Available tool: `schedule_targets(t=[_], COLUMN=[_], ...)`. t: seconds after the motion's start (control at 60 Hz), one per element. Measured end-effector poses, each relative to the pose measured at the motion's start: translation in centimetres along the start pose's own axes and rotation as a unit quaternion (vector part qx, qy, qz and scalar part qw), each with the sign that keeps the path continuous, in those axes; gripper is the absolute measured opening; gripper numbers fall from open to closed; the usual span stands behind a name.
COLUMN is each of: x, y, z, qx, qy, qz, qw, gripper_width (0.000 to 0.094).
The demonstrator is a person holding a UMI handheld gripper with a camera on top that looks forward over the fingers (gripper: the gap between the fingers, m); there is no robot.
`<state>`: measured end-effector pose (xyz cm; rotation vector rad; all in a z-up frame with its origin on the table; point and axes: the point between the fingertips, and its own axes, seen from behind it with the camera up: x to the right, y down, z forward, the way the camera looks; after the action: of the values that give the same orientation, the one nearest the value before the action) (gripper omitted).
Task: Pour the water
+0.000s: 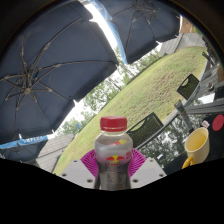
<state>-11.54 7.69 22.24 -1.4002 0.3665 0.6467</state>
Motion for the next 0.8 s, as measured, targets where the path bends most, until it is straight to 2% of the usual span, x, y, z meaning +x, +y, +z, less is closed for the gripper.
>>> schedule_targets(t=[0.117,0.267,0.35,0.45,0.65,0.75,0.8], x=[4.9,10.7,12.7,12.7,12.6,11.5,9.5], y=[-3.0,-1.3,-0.7,-1.6,-1.6,-1.2,-2.6], z=[-0.1,0.3,0.5,1.0,0.9,0.9,1.0], qx=[0.014,-0.020,-0.020,-0.024,-0.029,-0.044,-0.055], qy=[-0.003,0.025,0.030,0.014,-0.007,-0.014,-0.043], qz=[0.193,0.385,0.456,0.549,0.623,0.613,0.582], qw=[0.981,0.922,0.889,0.835,0.781,0.789,0.810], gripper_width=[0.0335,0.0335,0.0332,0.0333,0.0334,0.0344,0.0357])
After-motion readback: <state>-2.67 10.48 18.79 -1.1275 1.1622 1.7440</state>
